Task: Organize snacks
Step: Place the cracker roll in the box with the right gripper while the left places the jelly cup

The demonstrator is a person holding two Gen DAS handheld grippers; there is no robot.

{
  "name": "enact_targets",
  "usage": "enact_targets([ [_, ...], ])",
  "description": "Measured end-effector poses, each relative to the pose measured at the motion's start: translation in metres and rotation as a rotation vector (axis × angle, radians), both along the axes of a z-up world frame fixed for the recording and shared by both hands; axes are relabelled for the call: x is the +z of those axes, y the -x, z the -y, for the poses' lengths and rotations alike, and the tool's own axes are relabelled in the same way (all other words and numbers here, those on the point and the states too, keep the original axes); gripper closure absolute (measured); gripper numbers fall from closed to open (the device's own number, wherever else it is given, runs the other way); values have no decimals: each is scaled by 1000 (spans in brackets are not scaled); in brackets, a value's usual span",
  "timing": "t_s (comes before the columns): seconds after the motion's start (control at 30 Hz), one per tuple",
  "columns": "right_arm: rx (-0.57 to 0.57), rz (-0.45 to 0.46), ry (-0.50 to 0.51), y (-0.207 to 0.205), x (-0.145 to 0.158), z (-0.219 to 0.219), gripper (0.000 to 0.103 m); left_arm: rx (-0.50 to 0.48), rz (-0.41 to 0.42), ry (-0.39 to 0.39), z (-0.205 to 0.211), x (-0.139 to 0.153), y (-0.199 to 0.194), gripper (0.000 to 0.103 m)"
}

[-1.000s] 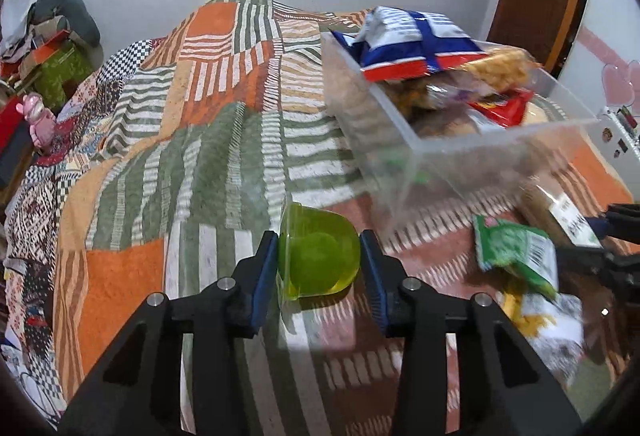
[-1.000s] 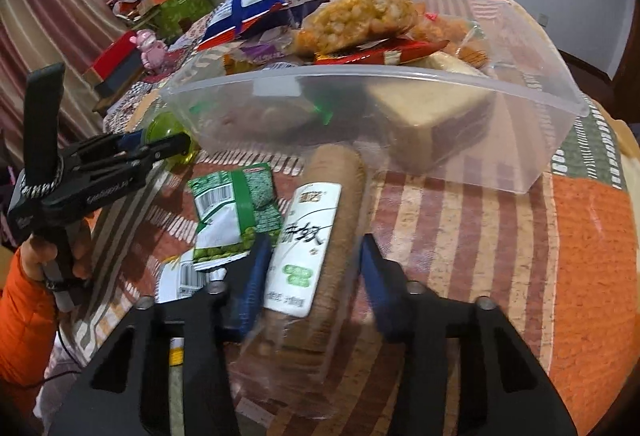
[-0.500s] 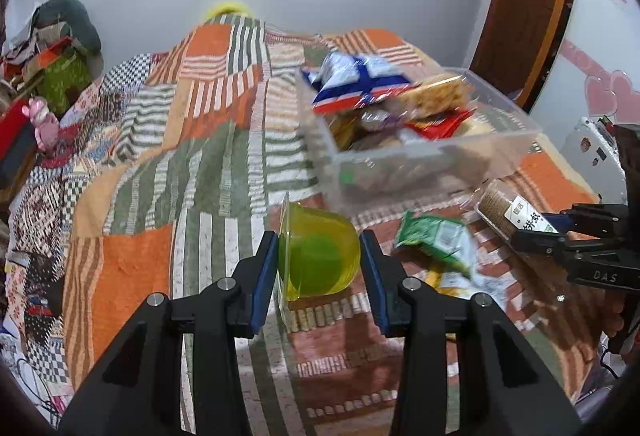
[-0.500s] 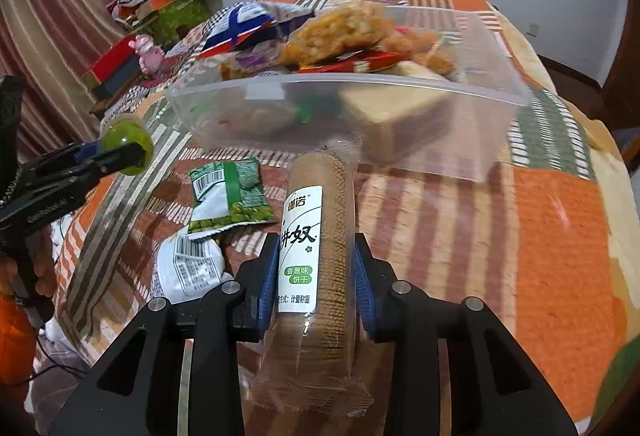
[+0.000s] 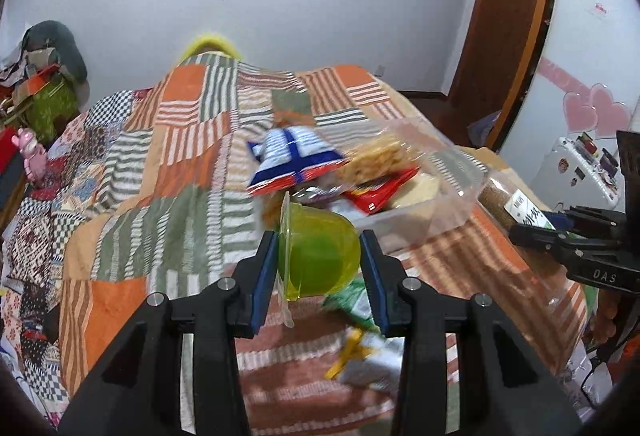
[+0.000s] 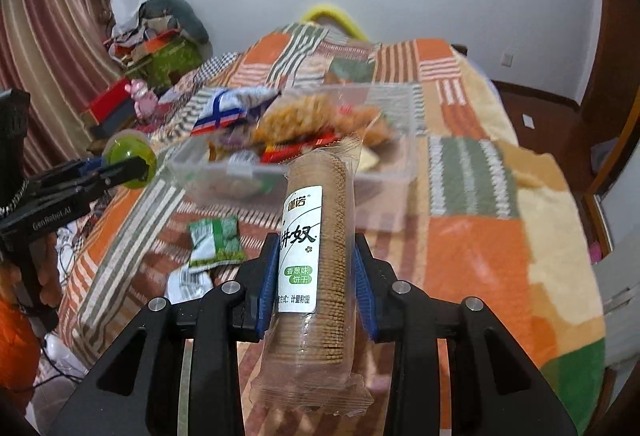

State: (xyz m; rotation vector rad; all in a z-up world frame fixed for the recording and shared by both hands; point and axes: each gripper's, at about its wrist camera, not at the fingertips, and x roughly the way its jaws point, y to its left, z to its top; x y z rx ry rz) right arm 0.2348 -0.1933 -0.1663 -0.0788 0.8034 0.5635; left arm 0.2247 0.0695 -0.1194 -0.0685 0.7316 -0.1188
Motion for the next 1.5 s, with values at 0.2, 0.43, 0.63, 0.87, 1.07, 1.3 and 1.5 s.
enact_targets([
  [0.2, -28, 44, -25, -20, 12, 3, 71, -43, 0, 24, 23, 3, -20, 62],
  [0.43, -37, 73, -22, -55, 22, -5, 71, -78, -13, 53, 46, -2, -51, 62],
  [0.63, -52, 70, -21, -87, 18, -12, 71, -108, -33, 46, 63, -12, -75, 62],
  [0.87, -60, 45, 10, -107, 2, -21, 71, -126, -68, 75, 68, -25, -96, 62],
  [1.07, -55, 17, 3, -112, -3, -19, 68, -126, -44, 59, 70, -23, -98, 63],
  [1.3, -24, 41, -11, -93, 12, -15, 68, -123, -11, 51, 65, -7, -84, 63],
  [1.5, 19, 53, -11, -63, 19, -15, 68, -92, -3, 44, 49, 4, -60, 62],
])
